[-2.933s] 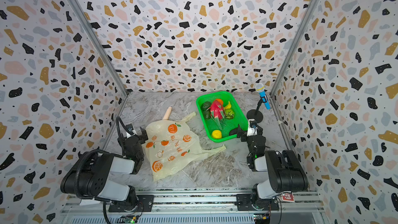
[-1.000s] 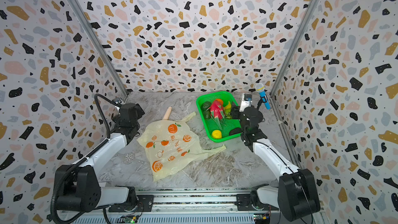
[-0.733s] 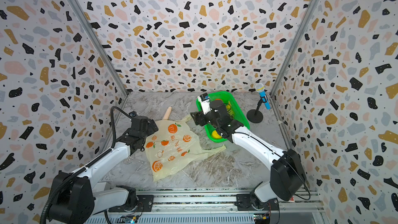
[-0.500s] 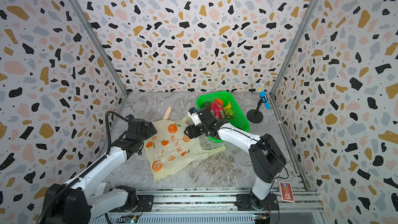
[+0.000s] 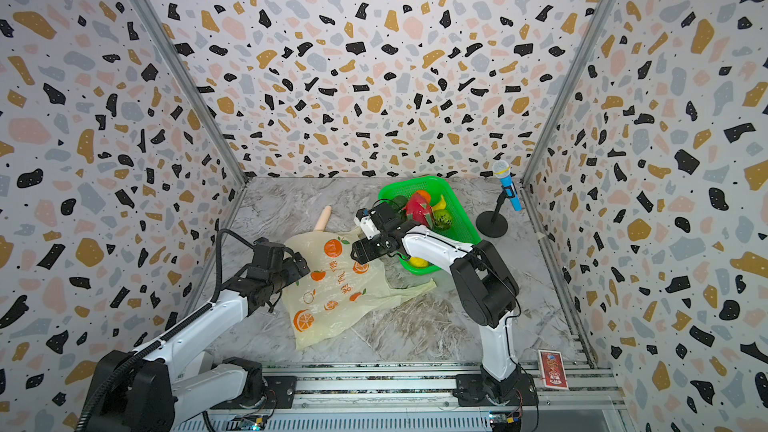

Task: Place the fruits into the plastic bag

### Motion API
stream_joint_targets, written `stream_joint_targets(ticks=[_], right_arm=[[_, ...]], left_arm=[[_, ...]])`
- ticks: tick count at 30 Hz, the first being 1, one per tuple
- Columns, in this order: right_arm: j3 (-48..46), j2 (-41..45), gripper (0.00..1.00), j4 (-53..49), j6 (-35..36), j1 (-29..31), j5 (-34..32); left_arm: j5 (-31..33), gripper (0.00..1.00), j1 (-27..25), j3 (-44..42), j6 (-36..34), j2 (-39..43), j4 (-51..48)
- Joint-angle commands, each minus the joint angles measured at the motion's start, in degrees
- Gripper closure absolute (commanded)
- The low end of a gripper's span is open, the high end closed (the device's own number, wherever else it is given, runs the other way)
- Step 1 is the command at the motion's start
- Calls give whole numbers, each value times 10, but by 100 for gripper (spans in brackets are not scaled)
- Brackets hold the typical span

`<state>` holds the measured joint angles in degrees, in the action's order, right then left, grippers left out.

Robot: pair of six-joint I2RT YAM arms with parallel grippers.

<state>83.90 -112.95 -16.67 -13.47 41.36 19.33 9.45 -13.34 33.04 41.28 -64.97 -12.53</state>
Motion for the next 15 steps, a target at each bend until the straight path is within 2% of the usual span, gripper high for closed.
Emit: stream_joint_targets(ticks=[1, 6, 7, 11, 12, 15], right_arm=[[29, -9, 27, -2, 15, -1, 11], [35, -22, 45, 17, 6, 0, 59], [27, -18, 51, 29, 1, -1, 64], [-5, 4, 88, 76, -26, -4, 88], [-14, 10, 94, 87, -37, -6, 91], [-46, 38, 100, 134, -82, -16, 107]], left_arm=[[-5, 1, -1, 10, -18, -11, -7], [-5, 1, 0, 5, -19, -25, 5], [-5, 0, -1, 3, -19, -28, 8], [-2, 0, -1, 5, -29, -33, 13], [-3, 1, -1, 11, -37, -33, 14], [-52, 0, -1, 40, -94, -27, 17]])
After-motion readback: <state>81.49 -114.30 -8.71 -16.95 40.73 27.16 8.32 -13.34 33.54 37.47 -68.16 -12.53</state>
